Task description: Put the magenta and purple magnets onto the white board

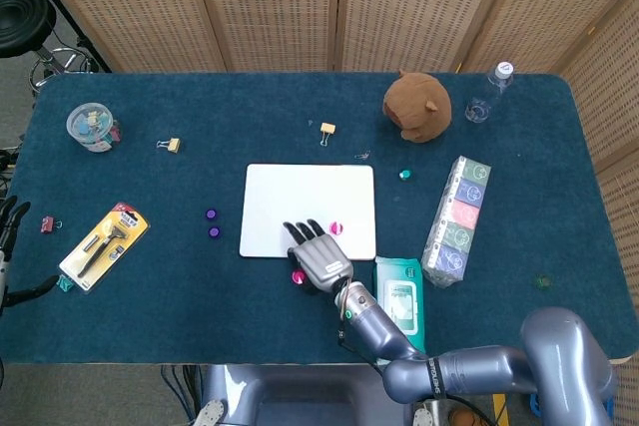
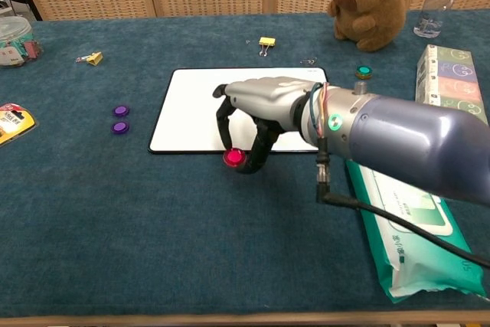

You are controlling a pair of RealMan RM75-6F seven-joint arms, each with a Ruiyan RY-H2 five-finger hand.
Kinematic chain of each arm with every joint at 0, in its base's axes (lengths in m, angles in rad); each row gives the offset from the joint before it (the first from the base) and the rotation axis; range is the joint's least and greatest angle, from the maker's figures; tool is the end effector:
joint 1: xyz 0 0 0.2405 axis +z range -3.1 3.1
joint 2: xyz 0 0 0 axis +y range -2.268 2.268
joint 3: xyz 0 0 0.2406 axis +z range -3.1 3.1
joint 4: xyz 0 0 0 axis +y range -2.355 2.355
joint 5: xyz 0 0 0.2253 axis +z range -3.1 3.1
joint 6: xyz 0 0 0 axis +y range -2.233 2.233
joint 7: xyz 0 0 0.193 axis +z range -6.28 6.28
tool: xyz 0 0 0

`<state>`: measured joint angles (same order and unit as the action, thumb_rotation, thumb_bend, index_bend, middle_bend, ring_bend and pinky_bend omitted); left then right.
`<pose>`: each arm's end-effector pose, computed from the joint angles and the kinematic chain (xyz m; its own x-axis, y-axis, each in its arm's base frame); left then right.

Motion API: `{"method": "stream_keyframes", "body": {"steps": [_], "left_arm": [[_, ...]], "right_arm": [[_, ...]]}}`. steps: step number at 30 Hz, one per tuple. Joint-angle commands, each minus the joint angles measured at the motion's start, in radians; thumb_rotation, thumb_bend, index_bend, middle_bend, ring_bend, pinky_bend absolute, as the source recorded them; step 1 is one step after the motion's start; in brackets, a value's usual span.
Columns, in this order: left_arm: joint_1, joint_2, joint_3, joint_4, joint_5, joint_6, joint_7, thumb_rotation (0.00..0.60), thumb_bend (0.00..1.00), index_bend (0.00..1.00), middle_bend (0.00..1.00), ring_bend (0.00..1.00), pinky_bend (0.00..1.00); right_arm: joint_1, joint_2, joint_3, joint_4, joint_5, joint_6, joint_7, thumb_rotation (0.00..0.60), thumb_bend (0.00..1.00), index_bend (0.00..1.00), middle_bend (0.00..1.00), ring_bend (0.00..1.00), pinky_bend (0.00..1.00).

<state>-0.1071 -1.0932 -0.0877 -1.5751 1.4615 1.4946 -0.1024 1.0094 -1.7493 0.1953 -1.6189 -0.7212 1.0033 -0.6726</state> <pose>-0.3091 0.2460 0.1627 0.3507 -0.0608 0.9345 0.9364 0.0064 -0.3509 -0.0085 -0.3334 -0.1235 0.4683 -0.3872 0.7942 -0.8380 -0.4796 0.2603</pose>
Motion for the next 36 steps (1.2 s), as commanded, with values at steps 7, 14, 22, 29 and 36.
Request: {"method": "stream_keyframes", "body": {"steps": [7, 14, 22, 29, 36], "left_arm": [[0.000, 0.001, 0.002, -0.002, 0.001, -0.002, 0.000, 0.600, 0.03, 0.00, 0.00, 0.00, 0.00], [0.000, -0.001, 0.002, -0.004, 0.000, -0.003, 0.007, 0.600, 0.03, 0.00, 0.00, 0.00, 0.00], [-0.002, -0.002, 0.001, -0.004, -0.005, -0.008, 0.008, 0.600, 0.03, 0.00, 0.00, 0.00, 0.00], [-0.003, -0.001, 0.002, -0.004, -0.003, -0.010, 0.008, 0.600, 0.03, 0.00, 0.00, 0.00, 0.00], [-0.004, -0.003, 0.001, -0.001, -0.007, -0.014, 0.008, 0.600, 0.03, 0.00, 0.00, 0.00, 0.00]], "right_arm": [[-0.004, 0.056, 0.018, 0.056, 0.076, -0.010, -0.001, 0.600, 0.34, 0.55, 0.00, 0.00, 0.00], [-0.010, 0.053, 0.005, 0.101, 0.101, -0.032, 0.014, 0.600, 0.34, 0.55, 0.00, 0.00, 0.00], [-0.012, 0.040, 0.000, 0.129, 0.081, -0.036, 0.029, 0.600, 0.34, 0.45, 0.00, 0.00, 0.00], [-0.019, 0.054, -0.002, 0.119, 0.077, -0.039, 0.035, 0.600, 0.34, 0.39, 0.00, 0.00, 0.00], [-0.039, 0.116, 0.006, 0.022, 0.025, 0.007, 0.049, 0.600, 0.34, 0.39, 0.00, 0.00, 0.00]]}}
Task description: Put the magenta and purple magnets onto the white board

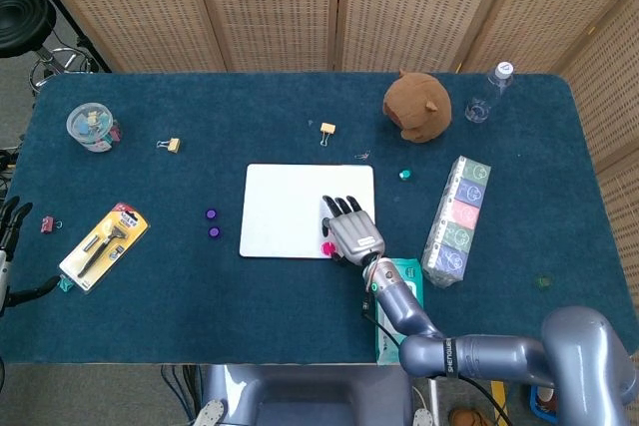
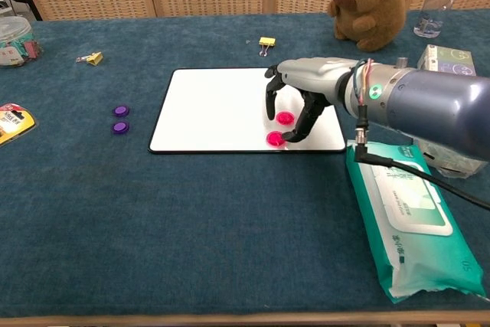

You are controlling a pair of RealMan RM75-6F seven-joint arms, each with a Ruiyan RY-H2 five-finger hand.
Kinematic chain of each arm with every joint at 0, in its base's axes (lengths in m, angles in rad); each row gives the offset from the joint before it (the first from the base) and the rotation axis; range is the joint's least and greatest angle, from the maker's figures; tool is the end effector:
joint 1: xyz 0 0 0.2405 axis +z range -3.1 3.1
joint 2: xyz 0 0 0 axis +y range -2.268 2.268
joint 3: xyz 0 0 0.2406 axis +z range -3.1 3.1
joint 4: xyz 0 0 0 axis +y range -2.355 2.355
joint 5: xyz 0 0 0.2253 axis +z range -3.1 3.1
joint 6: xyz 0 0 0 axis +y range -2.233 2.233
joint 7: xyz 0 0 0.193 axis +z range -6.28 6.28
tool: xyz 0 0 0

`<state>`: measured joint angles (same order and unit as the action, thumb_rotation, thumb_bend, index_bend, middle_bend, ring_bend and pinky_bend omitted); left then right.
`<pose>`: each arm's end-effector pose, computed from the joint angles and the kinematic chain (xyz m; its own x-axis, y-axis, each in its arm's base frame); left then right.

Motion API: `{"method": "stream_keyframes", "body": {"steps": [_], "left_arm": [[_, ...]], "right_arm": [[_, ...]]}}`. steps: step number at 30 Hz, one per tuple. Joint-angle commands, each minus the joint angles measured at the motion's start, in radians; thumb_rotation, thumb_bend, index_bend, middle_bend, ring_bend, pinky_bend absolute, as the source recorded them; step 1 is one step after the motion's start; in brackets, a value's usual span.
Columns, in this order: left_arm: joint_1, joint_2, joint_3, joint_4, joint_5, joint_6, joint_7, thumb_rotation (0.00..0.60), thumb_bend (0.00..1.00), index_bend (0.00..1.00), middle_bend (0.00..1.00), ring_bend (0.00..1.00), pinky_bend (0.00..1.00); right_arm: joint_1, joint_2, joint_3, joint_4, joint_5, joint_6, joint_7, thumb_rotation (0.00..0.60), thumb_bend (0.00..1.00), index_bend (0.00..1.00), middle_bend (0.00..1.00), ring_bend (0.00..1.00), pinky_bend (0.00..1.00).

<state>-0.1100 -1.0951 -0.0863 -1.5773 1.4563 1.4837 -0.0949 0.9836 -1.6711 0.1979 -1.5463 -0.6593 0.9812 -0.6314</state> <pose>-0.3098 0.2467 0.1601 0.3536 -0.0496 0.9341 0.9354 0.0102 -0.3536 -0.0560 -0.3750 -0.0992 0.4637 -0.3775 0.8015 -0.8717 -0.3559 0.3367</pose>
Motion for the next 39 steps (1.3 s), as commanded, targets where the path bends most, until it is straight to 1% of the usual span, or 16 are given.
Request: {"method": "stream_keyframes", "body": {"steps": [1, 4, 7, 8, 11, 12, 14, 16, 18, 19, 20, 24, 27, 33, 37, 39], "left_arm": [[-0.003, -0.001, -0.001, 0.002, -0.003, -0.006, 0.000, 0.600, 0.03, 0.00, 0.00, 0.00, 0.00], [-0.010, -0.002, -0.002, 0.006, -0.012, -0.024, -0.002, 0.600, 0.03, 0.00, 0.00, 0.00, 0.00], [-0.019, -0.005, -0.003, 0.011, -0.020, -0.045, -0.005, 0.600, 0.03, 0.00, 0.00, 0.00, 0.00], [-0.023, -0.008, -0.004, 0.014, -0.024, -0.053, 0.000, 0.600, 0.03, 0.00, 0.00, 0.00, 0.00], [-0.034, -0.017, -0.004, 0.016, -0.029, -0.072, 0.015, 0.600, 0.03, 0.00, 0.00, 0.00, 0.00], [-0.037, -0.019, -0.004, 0.016, -0.030, -0.075, 0.018, 0.600, 0.03, 0.00, 0.00, 0.00, 0.00], [-0.050, -0.028, -0.004, 0.016, -0.034, -0.098, 0.028, 0.600, 0.03, 0.00, 0.00, 0.00, 0.00], [-0.067, -0.028, 0.001, 0.013, -0.034, -0.135, 0.019, 0.600, 0.03, 0.00, 0.00, 0.00, 0.00], [-0.093, -0.017, 0.014, 0.007, -0.027, -0.198, -0.025, 0.600, 0.03, 0.00, 0.00, 0.00, 0.00], [-0.108, -0.012, 0.016, 0.010, -0.025, -0.228, -0.040, 0.600, 0.04, 0.00, 0.00, 0.00, 0.00], [-0.121, -0.010, 0.016, 0.017, -0.023, -0.249, -0.043, 0.600, 0.04, 0.00, 0.00, 0.00, 0.00], [-0.178, -0.039, -0.001, 0.038, -0.022, -0.300, 0.009, 0.600, 0.04, 0.00, 0.00, 0.00, 0.00], [-0.211, -0.043, -0.008, 0.024, -0.017, -0.333, 0.031, 0.600, 0.04, 0.00, 0.00, 0.00, 0.00], [-0.291, -0.064, -0.026, 0.004, -0.001, -0.399, 0.117, 0.600, 0.04, 0.01, 0.00, 0.00, 0.00], [-0.351, -0.091, -0.032, -0.003, 0.007, -0.460, 0.175, 0.600, 0.05, 0.05, 0.00, 0.00, 0.00], [-0.384, -0.114, -0.038, -0.001, -0.019, -0.506, 0.223, 0.600, 0.05, 0.08, 0.00, 0.00, 0.00]], "right_arm": [[-0.021, 0.055, 0.002, -0.072, -0.055, 0.043, 0.010, 0.600, 0.34, 0.39, 0.00, 0.00, 0.00], [-0.069, 0.135, -0.027, -0.150, -0.140, 0.102, 0.026, 0.600, 0.34, 0.38, 0.00, 0.00, 0.00], [-0.139, 0.234, -0.096, -0.210, -0.225, 0.150, 0.044, 0.600, 0.34, 0.35, 0.00, 0.00, 0.00], [-0.173, 0.275, -0.127, -0.224, -0.259, 0.171, 0.059, 0.600, 0.34, 0.34, 0.00, 0.00, 0.00], [-0.257, 0.355, -0.186, -0.222, -0.341, 0.214, 0.141, 0.600, 0.34, 0.31, 0.00, 0.00, 0.00], [-0.273, 0.369, -0.196, -0.218, -0.361, 0.220, 0.165, 0.600, 0.34, 0.30, 0.00, 0.00, 0.00], [-0.342, 0.415, -0.227, -0.171, -0.420, 0.259, 0.263, 0.600, 0.28, 0.27, 0.00, 0.00, 0.00], [-0.396, 0.444, -0.253, -0.127, -0.455, 0.287, 0.328, 0.600, 0.14, 0.21, 0.00, 0.00, 0.00], [-0.451, 0.471, -0.285, -0.088, -0.491, 0.317, 0.371, 0.600, 0.03, 0.14, 0.00, 0.00, 0.00], [-0.479, 0.482, -0.298, -0.075, -0.506, 0.338, 0.392, 0.600, 0.00, 0.12, 0.00, 0.00, 0.00], [-0.505, 0.490, -0.307, -0.064, -0.521, 0.358, 0.417, 0.600, 0.00, 0.10, 0.00, 0.00, 0.00], [-0.609, 0.513, -0.323, -0.025, -0.575, 0.442, 0.538, 0.600, 0.00, 0.08, 0.00, 0.00, 0.00], [-0.652, 0.522, -0.323, -0.016, -0.601, 0.477, 0.582, 0.600, 0.00, 0.08, 0.00, 0.00, 0.00], [-0.717, 0.537, -0.316, -0.015, -0.648, 0.537, 0.642, 0.600, 0.00, 0.08, 0.00, 0.00, 0.00], [-0.738, 0.550, -0.300, -0.017, -0.672, 0.556, 0.665, 0.600, 0.00, 0.08, 0.00, 0.00, 0.00], [-0.746, 0.556, -0.289, -0.019, -0.681, 0.559, 0.678, 0.600, 0.00, 0.08, 0.00, 0.00, 0.00]]}}
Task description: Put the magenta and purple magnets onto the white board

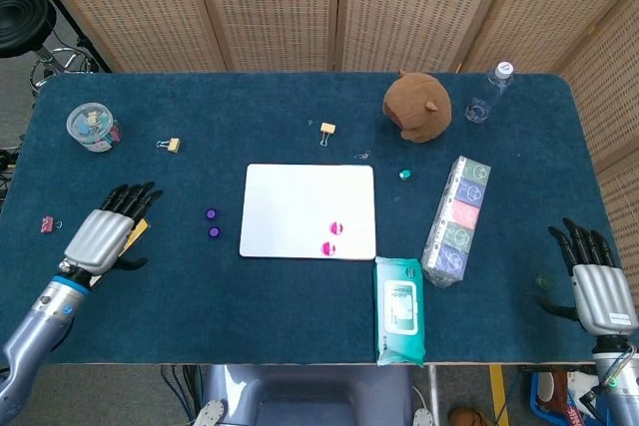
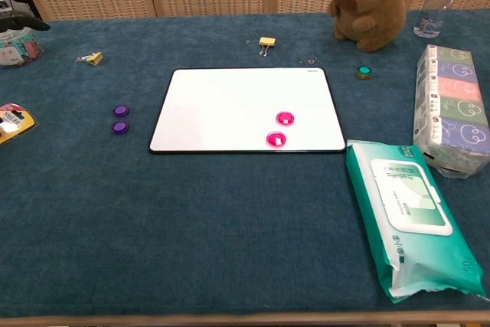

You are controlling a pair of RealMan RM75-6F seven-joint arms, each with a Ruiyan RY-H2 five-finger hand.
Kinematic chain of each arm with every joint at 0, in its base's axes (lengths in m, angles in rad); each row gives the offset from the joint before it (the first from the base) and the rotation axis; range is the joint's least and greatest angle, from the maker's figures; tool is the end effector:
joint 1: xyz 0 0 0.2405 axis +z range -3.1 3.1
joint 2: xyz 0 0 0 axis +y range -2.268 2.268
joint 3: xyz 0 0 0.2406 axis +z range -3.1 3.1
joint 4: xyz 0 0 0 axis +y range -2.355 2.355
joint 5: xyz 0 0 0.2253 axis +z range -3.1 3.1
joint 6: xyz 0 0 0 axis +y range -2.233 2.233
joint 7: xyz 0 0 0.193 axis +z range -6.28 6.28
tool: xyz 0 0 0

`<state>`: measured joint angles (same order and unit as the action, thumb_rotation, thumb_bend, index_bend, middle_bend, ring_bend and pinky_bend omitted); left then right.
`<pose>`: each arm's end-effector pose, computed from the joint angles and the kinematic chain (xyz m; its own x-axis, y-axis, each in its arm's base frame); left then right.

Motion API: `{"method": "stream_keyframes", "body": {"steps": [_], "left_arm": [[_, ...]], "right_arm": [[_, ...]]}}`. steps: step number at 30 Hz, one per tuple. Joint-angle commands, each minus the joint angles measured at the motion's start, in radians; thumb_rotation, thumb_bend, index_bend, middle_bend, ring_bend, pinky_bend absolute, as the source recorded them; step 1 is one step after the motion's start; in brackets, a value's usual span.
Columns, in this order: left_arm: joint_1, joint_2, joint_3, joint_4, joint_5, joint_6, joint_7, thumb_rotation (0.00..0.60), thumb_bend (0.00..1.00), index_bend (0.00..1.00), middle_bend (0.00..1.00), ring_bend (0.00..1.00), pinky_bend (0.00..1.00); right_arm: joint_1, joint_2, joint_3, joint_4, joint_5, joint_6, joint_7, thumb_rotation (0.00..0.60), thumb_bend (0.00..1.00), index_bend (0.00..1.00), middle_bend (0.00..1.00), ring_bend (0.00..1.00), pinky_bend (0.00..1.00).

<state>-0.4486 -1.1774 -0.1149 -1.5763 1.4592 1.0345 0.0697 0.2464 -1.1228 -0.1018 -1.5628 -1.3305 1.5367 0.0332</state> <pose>-0.2316 0.3345 0.0593 0.5000 0.2172 0.8383 0.8483 -0.3179 -0.4235 -0.3171 -0.2477 0.1407 0.4191 -0.0251 0.9076 -0.9075 0.0195 0.4196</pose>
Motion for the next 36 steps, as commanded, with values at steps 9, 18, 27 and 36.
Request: {"method": "stream_keyframes", "body": {"steps": [9, 18, 27, 36], "left_arm": [[-0.151, -0.143, -0.041, 0.047, -0.188, -0.204, 0.158, 0.600, 0.11, 0.27, 0.00, 0.00, 0.00], [-0.212, -0.211, -0.058, 0.108, -0.321, -0.252, 0.219, 0.600, 0.26, 0.31, 0.00, 0.00, 0.00], [-0.250, -0.280, -0.048, 0.167, -0.374, -0.242, 0.255, 0.600, 0.26, 0.33, 0.00, 0.00, 0.00], [-0.276, -0.336, -0.041, 0.215, -0.397, -0.234, 0.267, 0.600, 0.28, 0.38, 0.00, 0.00, 0.00]], "right_arm": [[-0.027, 0.020, 0.042, -0.001, -0.015, -0.036, 0.042, 0.600, 0.00, 0.08, 0.00, 0.00, 0.00], [-0.040, 0.019, 0.069, 0.003, -0.022, -0.067, 0.039, 0.600, 0.00, 0.12, 0.00, 0.00, 0.00], [-0.054, 0.019, 0.096, 0.001, -0.027, -0.091, 0.033, 0.600, 0.00, 0.12, 0.00, 0.00, 0.00], [-0.066, 0.021, 0.117, 0.001, -0.031, -0.110, 0.035, 0.600, 0.00, 0.13, 0.00, 0.00, 0.00]]}}
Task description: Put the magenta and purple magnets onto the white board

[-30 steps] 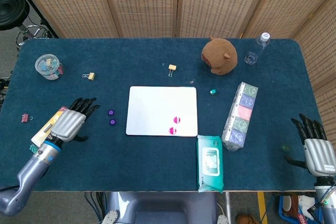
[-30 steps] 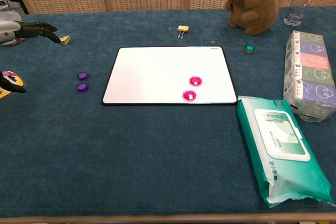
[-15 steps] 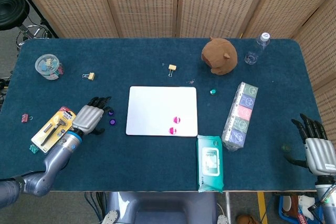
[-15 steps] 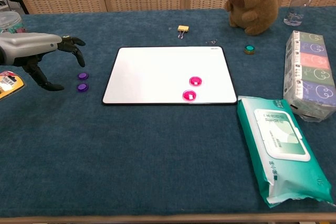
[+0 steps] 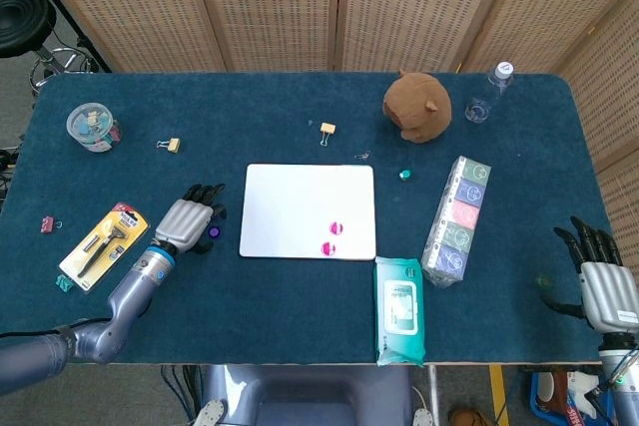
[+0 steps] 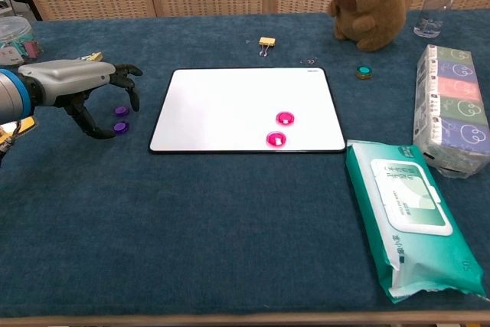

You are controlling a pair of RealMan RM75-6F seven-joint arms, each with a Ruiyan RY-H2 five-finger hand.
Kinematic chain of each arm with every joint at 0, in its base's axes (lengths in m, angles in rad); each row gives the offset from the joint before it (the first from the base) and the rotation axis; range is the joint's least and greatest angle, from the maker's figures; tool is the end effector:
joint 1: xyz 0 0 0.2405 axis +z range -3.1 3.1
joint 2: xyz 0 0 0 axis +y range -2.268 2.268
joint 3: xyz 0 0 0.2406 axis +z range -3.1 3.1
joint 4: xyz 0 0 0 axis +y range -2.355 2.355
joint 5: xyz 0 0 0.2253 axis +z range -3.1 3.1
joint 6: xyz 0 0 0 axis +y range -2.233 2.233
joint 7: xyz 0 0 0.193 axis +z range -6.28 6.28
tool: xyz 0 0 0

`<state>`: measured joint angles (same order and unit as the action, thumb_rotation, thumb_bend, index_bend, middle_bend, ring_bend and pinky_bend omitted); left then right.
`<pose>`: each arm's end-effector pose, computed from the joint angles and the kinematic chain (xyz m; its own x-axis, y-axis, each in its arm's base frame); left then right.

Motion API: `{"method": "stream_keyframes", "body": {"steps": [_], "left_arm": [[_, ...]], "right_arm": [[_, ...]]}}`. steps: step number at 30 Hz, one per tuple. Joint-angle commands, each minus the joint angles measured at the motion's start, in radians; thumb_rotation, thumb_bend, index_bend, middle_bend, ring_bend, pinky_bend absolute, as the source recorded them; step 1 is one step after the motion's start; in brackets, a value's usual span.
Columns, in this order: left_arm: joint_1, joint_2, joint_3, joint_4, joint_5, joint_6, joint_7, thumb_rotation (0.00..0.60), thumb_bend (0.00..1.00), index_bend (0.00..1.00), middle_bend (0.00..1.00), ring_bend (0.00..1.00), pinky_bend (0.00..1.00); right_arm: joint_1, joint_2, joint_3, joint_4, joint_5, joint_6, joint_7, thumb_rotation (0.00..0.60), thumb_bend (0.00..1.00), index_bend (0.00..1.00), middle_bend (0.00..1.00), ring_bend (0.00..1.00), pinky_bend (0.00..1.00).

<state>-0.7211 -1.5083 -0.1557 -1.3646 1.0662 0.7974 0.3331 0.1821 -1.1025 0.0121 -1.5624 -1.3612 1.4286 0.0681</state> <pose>-0.1859 0.3924 -0.0512 0.5275 0.3663 0.7665 0.8451 -0.3180 -0.4296 -0.3245 -0.2529 0.1449 0.3827 -0.0436 0.9228 -0.9217 0.0502 0.3847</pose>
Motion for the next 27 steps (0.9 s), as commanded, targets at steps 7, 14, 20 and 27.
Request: {"method": "stream_keyframes", "body": {"steps": [7, 14, 20, 27], "left_arm": [[-0.008, -0.022, 0.008, 0.021, -0.027, 0.023, 0.018, 0.600, 0.29, 0.40, 0.00, 0.00, 0.00], [-0.007, -0.028, 0.017, 0.039, -0.029, 0.024, 0.008, 0.600, 0.29, 0.40, 0.00, 0.00, 0.00], [-0.009, -0.040, 0.025, 0.059, -0.021, 0.021, -0.008, 0.600, 0.29, 0.42, 0.00, 0.00, 0.00], [-0.010, -0.061, 0.030, 0.084, -0.024, 0.027, -0.011, 0.600, 0.29, 0.50, 0.00, 0.00, 0.00]], "right_arm": [[-0.008, 0.003, 0.018, 0.004, 0.002, -0.021, 0.008, 0.600, 0.00, 0.13, 0.00, 0.00, 0.00], [-0.013, 0.004, 0.028, 0.004, -0.001, -0.029, 0.009, 0.600, 0.00, 0.13, 0.00, 0.00, 0.00], [-0.018, 0.007, 0.038, 0.003, -0.001, -0.037, 0.013, 0.600, 0.00, 0.14, 0.00, 0.00, 0.00], [-0.024, 0.009, 0.047, 0.002, -0.007, -0.043, 0.018, 0.600, 0.00, 0.14, 0.00, 0.00, 0.00]]}}
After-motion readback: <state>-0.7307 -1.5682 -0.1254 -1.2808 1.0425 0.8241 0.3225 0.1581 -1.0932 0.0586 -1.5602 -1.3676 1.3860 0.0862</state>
